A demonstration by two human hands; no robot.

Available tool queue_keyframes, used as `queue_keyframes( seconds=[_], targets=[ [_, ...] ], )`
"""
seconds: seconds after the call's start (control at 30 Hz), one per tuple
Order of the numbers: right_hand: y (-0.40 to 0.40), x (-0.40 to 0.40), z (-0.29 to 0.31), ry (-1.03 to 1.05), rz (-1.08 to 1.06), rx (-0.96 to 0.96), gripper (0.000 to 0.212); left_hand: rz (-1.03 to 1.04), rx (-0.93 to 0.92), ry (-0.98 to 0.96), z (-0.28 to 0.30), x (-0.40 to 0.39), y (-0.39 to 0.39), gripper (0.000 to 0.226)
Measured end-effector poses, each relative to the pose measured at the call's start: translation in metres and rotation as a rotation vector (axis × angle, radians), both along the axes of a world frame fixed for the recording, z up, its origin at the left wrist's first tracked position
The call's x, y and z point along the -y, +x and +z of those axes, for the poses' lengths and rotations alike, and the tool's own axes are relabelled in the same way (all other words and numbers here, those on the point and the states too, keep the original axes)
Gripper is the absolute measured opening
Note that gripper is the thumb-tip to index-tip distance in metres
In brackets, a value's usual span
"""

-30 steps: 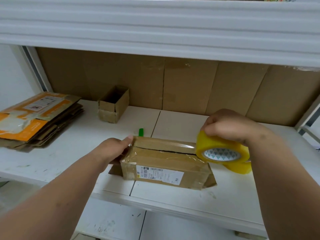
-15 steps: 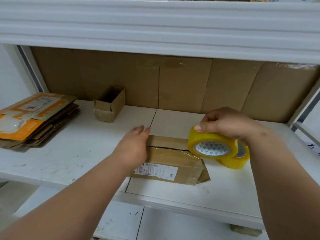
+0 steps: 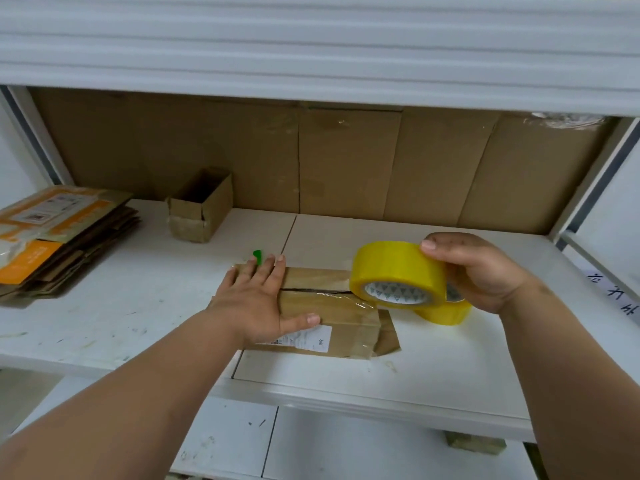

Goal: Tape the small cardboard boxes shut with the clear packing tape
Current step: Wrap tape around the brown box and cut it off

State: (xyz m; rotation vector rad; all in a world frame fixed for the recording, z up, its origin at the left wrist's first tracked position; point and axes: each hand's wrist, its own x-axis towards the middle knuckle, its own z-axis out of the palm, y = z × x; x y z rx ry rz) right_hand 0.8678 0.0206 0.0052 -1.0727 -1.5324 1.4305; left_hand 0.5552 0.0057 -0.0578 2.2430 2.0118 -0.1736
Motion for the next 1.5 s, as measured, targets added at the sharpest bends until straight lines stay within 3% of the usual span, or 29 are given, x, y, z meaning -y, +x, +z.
queue_keyframes(
  seconds=[0.07, 0.1, 0.2, 0.23, 0.37, 0.57, 0.7, 0.87, 0.97, 1.1, 1.27, 1.4, 1.5],
  targets=[
    [0.002, -0.001, -0.004, 0.000, -0.038, -0.049, 0.028, -0.014, 0.001, -0.002, -0.001, -0.001, -0.002, 0.139],
    [0.004, -0.002, -0.006, -0.004, -0.060, -0.052, 0.034, -0.018, 0.001, -0.003, -0.001, 0.000, -0.003, 0.140],
    [0.017, -0.006, -0.011, -0.018, -0.131, -0.005, 0.079, -0.015, 0.007, -0.010, -0.001, 0.002, -0.004, 0.140],
    [0.022, -0.007, -0.015, -0.025, -0.152, 0.037, 0.080, -0.014, 0.009, -0.012, 0.000, 0.002, -0.004, 0.140],
    [0.029, -0.004, -0.036, -0.083, -0.200, 0.167, 0.049, -0.022, 0.006, -0.013, -0.001, 0.002, -0.003, 0.134],
    [0.011, -0.005, -0.045, -0.047, -0.251, 0.375, 0.040, -0.056, -0.014, -0.053, 0.003, 0.003, -0.002, 0.104],
    [-0.002, -0.007, -0.033, -0.002, -0.253, 0.514, 0.034, -0.069, -0.073, -0.080, 0.006, 0.005, 0.001, 0.105],
    [0.001, -0.003, -0.033, -0.016, -0.238, 0.535, 0.022, -0.103, -0.148, -0.007, 0.016, 0.013, 0.016, 0.108],
    [0.005, -0.001, -0.042, -0.074, -0.241, 0.437, 0.027, -0.103, -0.084, -0.009, 0.009, 0.019, 0.027, 0.093],
    [0.009, 0.012, -0.062, -0.229, -0.317, 0.125, 0.030, -0.190, -0.051, 0.018, 0.008, 0.009, 0.026, 0.071],
    [-0.004, 0.035, -0.083, -0.278, -0.240, -0.122, 0.059, -0.209, -0.064, 0.181, 0.012, 0.000, 0.030, 0.071],
    [-0.029, 0.057, -0.100, -0.257, -0.220, -0.239, 0.049, -0.134, 0.225, 0.087, 0.005, 0.000, 0.038, 0.063],
    [-0.038, 0.067, -0.107, -0.247, -0.258, -0.293, 0.056, -0.134, 0.369, -0.040, 0.002, -0.001, 0.036, 0.061]
  ],
)
